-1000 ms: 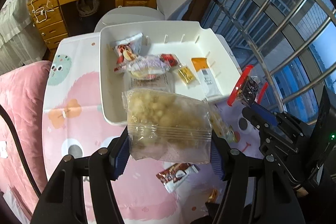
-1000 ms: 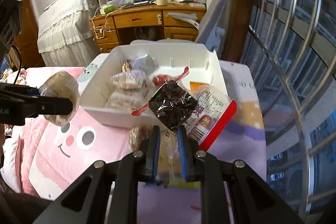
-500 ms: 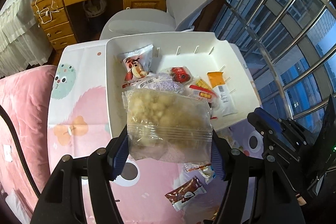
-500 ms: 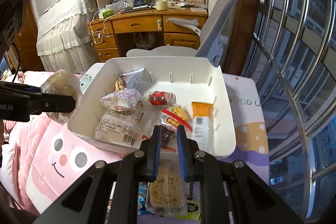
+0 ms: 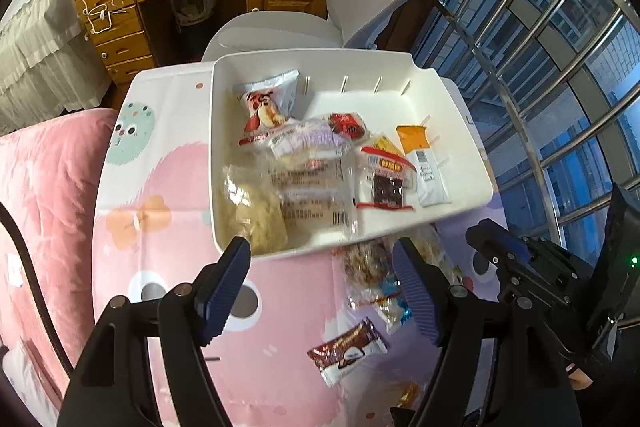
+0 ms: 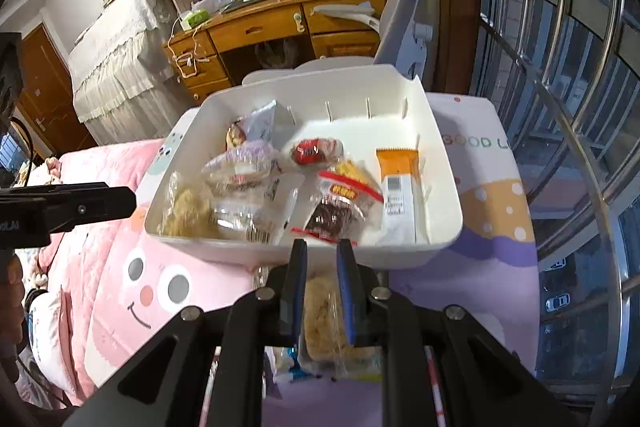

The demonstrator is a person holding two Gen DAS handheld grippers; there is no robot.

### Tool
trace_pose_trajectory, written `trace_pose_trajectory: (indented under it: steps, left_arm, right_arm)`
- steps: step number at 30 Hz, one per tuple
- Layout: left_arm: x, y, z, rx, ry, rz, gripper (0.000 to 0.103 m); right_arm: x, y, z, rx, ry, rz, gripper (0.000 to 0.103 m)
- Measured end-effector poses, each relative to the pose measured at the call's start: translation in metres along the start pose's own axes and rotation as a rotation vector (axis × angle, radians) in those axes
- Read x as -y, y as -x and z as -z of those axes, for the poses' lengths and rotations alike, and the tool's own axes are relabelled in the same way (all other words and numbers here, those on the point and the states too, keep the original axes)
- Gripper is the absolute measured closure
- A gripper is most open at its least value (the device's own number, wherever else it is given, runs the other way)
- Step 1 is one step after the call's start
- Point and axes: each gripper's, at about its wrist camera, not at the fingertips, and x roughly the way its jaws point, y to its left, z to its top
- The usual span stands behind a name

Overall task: Organize snacks
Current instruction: 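Withdraw both open tools from the tray toward the brown packet and orange candy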

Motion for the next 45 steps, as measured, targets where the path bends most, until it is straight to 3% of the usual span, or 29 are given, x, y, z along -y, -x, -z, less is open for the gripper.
trace_pose_trajectory:
  steps: [9,28,37,45]
  left_arm:
    - [0.009,-0.001,0.045,-0.044,-0.017,0.021,0.031]
    - [0.01,0.001,0.082,-0.14,-0.312,0.159,0.031]
    - [0.009,0.001,0.094,-0.164,-0.464,0.204,0.029]
    - [0.012,-0.008,0.103,-0.194,-0.591,0.203,0.019]
  right_arm:
    - [-0.002,0.008,0.039,-0.061,-0.043,0.0,0.088]
    - [-0.042,0.036,0.14,-0.123,-0.378,0.108,0.086]
    - [-0.064,0.047,0.176,-0.093,-0.528,0.165,0.074]
    - [-0.073,0.048,0.206,-0.062,-0.665,0.221,0.056]
